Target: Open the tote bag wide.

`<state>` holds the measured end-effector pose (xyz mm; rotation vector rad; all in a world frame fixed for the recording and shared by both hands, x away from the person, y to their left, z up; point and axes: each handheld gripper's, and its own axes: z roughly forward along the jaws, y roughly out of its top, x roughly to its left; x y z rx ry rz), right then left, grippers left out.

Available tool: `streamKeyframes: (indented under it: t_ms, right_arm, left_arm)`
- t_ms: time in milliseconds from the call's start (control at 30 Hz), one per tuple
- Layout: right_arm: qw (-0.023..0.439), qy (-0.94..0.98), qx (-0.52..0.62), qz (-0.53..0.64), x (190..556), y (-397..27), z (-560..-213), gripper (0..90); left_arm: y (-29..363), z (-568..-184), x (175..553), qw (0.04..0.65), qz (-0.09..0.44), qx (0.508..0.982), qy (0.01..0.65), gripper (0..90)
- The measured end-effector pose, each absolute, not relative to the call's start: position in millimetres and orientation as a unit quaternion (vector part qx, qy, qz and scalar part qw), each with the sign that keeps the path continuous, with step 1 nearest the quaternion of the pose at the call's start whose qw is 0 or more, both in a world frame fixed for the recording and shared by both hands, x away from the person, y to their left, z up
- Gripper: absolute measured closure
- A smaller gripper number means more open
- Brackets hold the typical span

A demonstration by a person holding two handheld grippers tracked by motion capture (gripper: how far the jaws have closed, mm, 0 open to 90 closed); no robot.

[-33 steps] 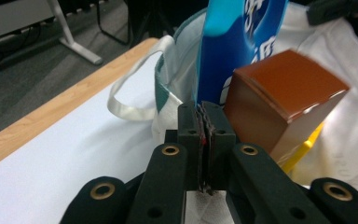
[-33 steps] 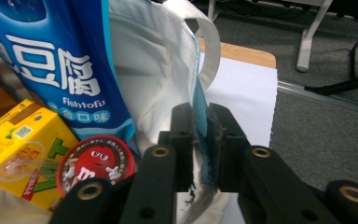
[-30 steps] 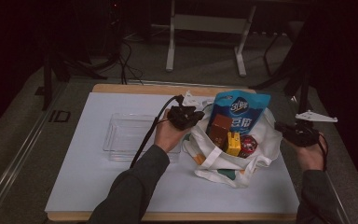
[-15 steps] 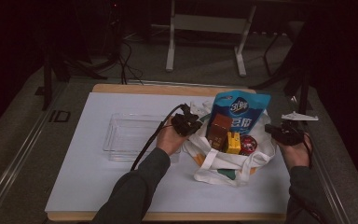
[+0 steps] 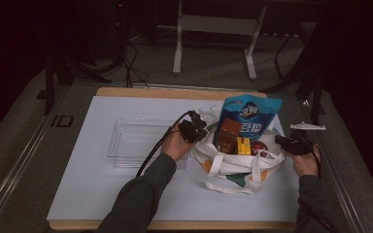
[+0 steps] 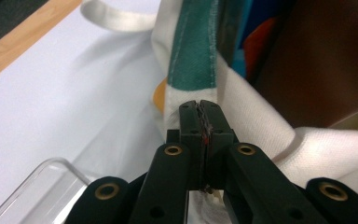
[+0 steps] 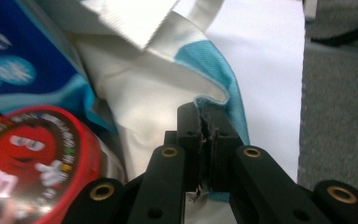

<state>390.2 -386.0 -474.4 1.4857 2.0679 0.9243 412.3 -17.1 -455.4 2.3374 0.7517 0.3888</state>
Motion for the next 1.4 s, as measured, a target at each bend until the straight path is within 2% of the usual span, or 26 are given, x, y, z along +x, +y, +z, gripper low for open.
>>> streamKeyframes:
  t_ms: [167, 333, 600, 800, 900, 1133, 1400]
  right_arm:
    - [0.204, 0.742, 0.549, 0.325, 390.7, -389.7, -481.9, 86.3]
    - [0.212, 0.750, 0.535, 0.327, 385.3, -386.1, -473.6, 83.9]
    - [0.235, 0.760, 0.504, 0.337, 364.5, -383.9, -454.0, 74.3]
    - [0.261, 0.756, 0.494, 0.339, 346.8, -384.3, -435.5, 68.3]
    - [0.268, 0.756, 0.488, 0.344, 339.1, -385.0, -429.9, 66.0]
    - [0.249, 0.754, 0.481, 0.372, 310.8, -382.5, -429.9, 64.5]
    - [0.227, 0.753, 0.472, 0.399, 284.7, -378.8, -435.0, 62.0]
  left_arm:
    - [-21.6, -458.2, 411.5, 0.308, 0.157, 0.892, 0.292, 89.4]
    - [-16.6, -453.3, 407.8, 0.332, 0.149, 0.885, 0.292, 86.8]
    - [-5.9, -437.0, 394.7, 0.366, 0.165, 0.874, 0.274, 72.0]
    - [0.4, -424.7, 381.3, 0.387, 0.184, 0.866, 0.257, 65.0]
    - [0.6, -417.8, 374.5, 0.404, 0.187, 0.859, 0.253, 64.7]
    - [-4.8, -409.4, 356.2, 0.436, 0.168, 0.855, 0.225, 63.7]
    - [-16.9, -422.8, 339.4, 0.442, 0.138, 0.863, 0.201, 65.8]
